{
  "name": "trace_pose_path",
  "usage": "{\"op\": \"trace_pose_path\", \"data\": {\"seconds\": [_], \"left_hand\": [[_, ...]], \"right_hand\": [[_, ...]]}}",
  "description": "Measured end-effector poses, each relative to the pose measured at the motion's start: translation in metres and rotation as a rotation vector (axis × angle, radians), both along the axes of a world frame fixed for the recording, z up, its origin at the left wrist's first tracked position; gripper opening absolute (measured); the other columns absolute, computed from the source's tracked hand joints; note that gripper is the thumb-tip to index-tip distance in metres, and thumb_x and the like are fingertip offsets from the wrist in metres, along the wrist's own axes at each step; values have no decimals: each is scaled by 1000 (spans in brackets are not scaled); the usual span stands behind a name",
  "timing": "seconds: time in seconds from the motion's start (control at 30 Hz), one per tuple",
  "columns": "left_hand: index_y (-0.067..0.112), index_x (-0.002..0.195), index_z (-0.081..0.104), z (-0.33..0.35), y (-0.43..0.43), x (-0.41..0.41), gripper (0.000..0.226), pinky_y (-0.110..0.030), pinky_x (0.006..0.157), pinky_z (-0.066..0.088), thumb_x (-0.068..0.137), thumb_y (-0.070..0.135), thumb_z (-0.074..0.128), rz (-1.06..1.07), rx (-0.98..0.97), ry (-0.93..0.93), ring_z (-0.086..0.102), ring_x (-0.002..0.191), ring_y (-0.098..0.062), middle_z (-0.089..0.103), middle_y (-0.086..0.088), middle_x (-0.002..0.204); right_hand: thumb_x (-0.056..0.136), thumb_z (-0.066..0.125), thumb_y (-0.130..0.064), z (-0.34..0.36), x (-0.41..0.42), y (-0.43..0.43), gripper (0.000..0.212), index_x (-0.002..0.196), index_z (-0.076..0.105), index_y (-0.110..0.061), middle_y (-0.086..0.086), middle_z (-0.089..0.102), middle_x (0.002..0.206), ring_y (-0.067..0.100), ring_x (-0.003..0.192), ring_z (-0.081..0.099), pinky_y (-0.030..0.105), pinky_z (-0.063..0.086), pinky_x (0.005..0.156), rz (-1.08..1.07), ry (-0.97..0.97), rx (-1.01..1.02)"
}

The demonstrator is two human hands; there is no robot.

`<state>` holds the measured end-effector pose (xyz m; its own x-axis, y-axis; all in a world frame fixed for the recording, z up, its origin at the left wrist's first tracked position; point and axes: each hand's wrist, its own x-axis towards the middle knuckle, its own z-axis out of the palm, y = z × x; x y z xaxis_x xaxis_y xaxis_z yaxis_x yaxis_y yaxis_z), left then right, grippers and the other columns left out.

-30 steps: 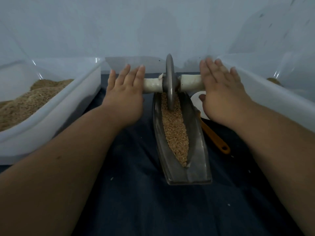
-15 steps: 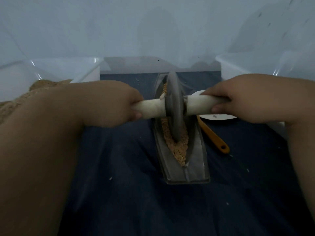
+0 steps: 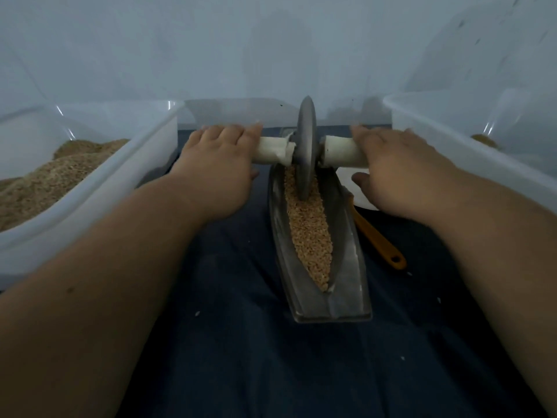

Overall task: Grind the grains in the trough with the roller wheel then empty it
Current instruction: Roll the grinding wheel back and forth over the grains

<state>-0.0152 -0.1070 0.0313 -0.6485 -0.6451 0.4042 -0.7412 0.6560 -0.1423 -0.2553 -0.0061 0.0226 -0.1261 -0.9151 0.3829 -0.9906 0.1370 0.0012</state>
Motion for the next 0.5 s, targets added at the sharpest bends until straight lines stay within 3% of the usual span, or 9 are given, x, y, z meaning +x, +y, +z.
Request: {"op": "trace_pose_path", "data": {"seconds": [0.07, 0.13, 0.23, 0.3, 0.37, 0.43, 0.5], "left_hand": [[18, 132, 48, 16, 10, 5, 41, -49, 96, 43, 93, 29, 50, -61, 24, -50, 53, 110, -34, 56, -12, 123], [23, 108, 56, 30, 22, 13, 18, -43, 82, 48, 92, 30, 54, -99, 83, -151, 58, 90, -25, 60, -3, 101], [30, 103, 59, 46, 37, 25, 17, -33, 77, 47, 90, 40, 54, -115, 235, -309, 59, 83, -13, 62, 6, 93], [36, 106, 60, 53, 41, 30, 19, -14, 70, 39, 88, 41, 55, -127, 325, -293, 55, 81, -3, 61, 13, 91], [37, 112, 61, 52, 37, 29, 23, -6, 64, 31, 90, 36, 56, -120, 355, -246, 53, 79, -2, 60, 16, 91], [30, 120, 60, 45, 29, 23, 28, -16, 70, 38, 93, 32, 55, -90, 327, -200, 56, 88, -11, 63, 10, 101], [26, 135, 52, 31, 19, 13, 39, -33, 87, 43, 96, 27, 52, -38, 246, -148, 57, 106, -24, 63, -4, 120]], "right_hand": [[93, 58, -37, 16, 6, 13, 49, 136, 45, -20, 11, 58, 118, 29, 100, 57, 41, 48, 89, 16, 46, 78], [93, 57, -35, 33, 10, 29, 26, 117, 57, -25, 2, 60, 96, 20, 81, 57, 35, 48, 71, 43, 137, 177], [92, 55, -38, 54, 18, 51, 20, 111, 61, -36, -6, 64, 93, 15, 82, 59, 36, 48, 75, 79, 177, 301], [90, 55, -41, 62, 19, 58, 26, 115, 62, -36, -7, 65, 99, 14, 90, 59, 35, 46, 80, 70, 166, 380], [93, 54, -36, 59, 16, 57, 28, 119, 62, -34, -4, 66, 105, 16, 94, 58, 33, 44, 80, 54, 106, 393], [96, 53, -25, 48, 11, 45, 27, 122, 61, -28, 3, 67, 107, 22, 94, 60, 38, 46, 82, 60, 21, 298], [93, 54, -8, 33, 9, 22, 40, 131, 54, -21, 11, 64, 117, 28, 98, 59, 42, 48, 86, -7, -43, 220]]}}
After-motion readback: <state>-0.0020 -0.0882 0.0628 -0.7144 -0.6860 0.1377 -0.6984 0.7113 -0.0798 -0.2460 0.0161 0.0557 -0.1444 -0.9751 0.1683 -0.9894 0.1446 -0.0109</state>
